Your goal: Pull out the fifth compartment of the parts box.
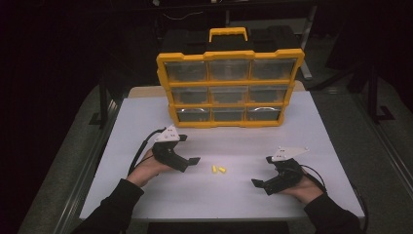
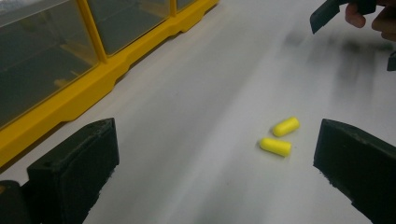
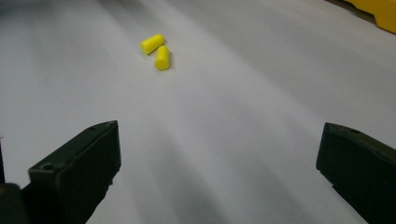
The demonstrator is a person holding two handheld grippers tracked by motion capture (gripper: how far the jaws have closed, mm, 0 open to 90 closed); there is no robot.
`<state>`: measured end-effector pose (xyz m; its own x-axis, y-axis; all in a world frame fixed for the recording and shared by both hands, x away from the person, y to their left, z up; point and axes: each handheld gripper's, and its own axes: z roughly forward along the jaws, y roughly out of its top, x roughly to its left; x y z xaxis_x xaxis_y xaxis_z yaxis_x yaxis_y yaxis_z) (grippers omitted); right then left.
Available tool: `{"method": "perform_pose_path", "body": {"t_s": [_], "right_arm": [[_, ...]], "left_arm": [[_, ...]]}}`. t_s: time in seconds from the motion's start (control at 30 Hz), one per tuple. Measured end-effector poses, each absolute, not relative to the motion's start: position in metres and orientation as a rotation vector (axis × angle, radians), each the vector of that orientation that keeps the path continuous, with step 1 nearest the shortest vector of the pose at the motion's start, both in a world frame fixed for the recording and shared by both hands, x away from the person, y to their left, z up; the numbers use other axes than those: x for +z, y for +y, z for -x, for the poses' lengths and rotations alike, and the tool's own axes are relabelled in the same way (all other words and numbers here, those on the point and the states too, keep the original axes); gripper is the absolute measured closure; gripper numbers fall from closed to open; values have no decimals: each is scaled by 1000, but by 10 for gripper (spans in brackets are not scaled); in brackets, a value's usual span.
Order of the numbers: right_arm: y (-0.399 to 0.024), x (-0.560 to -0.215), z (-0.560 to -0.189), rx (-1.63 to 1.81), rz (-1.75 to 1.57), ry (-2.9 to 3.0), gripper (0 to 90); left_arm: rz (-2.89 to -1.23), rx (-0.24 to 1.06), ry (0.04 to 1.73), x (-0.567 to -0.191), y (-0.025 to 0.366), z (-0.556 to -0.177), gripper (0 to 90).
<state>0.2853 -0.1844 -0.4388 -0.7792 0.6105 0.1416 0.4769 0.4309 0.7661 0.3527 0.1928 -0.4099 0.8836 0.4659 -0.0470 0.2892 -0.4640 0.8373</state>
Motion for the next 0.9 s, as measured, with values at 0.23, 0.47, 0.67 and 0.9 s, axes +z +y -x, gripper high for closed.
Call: {"method": "perform_pose_path", "body": {"t_s": [0.23, 0.47, 0.67, 0.9], "right_arm": [[-184, -439, -285, 1272, -966, 2521, 0], [-184, -439, -285, 1272, -966, 2523, 0], [-184, -439, -285, 1272, -965, 2523, 0], [-184, -439, -285, 1273, -965, 2523, 0]], "left_arm": [[-2082, 234, 541, -410, 189, -355, 0], [-2076, 231, 540, -410, 185, -357, 0], [-2074, 230, 542, -410, 182, -359, 0], [-2070, 225, 538, -410, 177, -361, 0]]}}
